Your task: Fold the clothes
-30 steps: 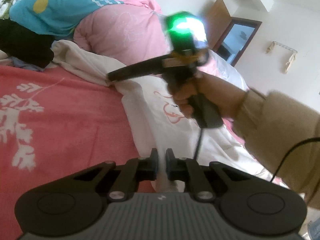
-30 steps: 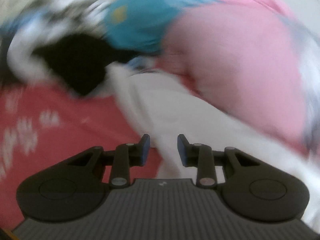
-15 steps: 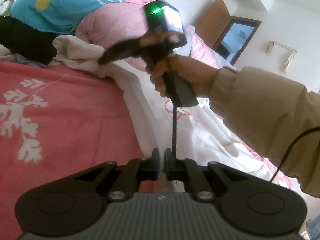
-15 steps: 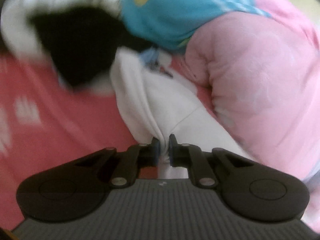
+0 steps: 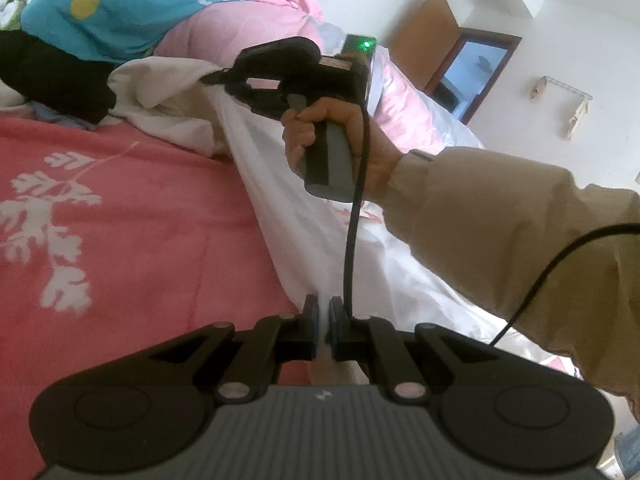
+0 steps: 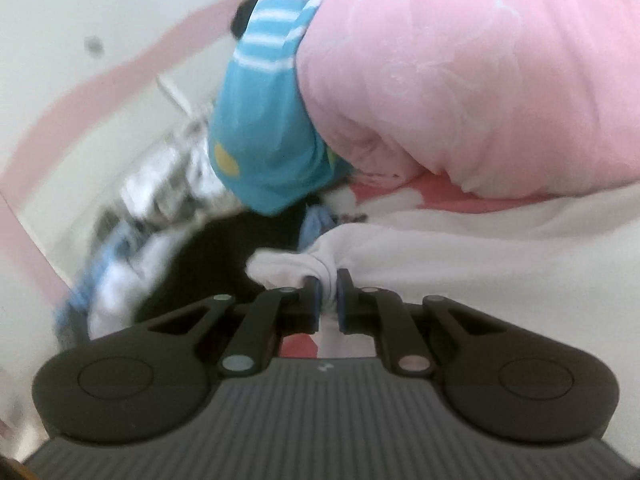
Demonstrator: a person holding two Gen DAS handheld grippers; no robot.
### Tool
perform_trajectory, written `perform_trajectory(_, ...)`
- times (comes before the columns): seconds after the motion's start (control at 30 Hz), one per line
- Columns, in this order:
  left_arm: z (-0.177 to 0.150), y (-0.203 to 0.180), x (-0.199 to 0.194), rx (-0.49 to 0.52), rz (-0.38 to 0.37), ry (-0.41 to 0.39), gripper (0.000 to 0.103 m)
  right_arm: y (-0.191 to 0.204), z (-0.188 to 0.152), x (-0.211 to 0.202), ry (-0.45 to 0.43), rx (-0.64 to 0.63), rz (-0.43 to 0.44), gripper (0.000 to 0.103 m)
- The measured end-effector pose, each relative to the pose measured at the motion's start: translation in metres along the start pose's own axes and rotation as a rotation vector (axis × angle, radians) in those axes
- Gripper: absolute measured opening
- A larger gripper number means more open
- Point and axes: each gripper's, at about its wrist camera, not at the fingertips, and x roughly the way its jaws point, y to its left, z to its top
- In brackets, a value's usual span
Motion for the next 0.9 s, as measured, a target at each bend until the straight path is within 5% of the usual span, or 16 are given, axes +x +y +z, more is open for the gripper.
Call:
perform_trajectory(0.2, -0.002, 0.019, 0.002, -0.072, 0.014, 0.034, 0.006, -0.026, -0.010, 0.026, -0.020, 0.101, 0.047, 0.006)
perform_trajectory(0.57, -0.001, 0.035, 0.006, -0.165, -0.011, 0.074, 0.009, -0.028, -0.023, 0.058, 0.082, 0.067, -0.036, 0.008)
perform_trajectory(0.7, -0.003, 0.040, 0.004, -0.215, -0.033, 0.077, 0.011, -0.009, -0.021, 0.038, 0.121, 0.026, -0.069, 0.030)
perform_trajectory(0.9, -0.004, 0.041, -0.010, -0.225, -0.070, 0.028, 0.011, 0.019, -0.027, -0.044, 0.124, 0.002, -0.057, 0.030)
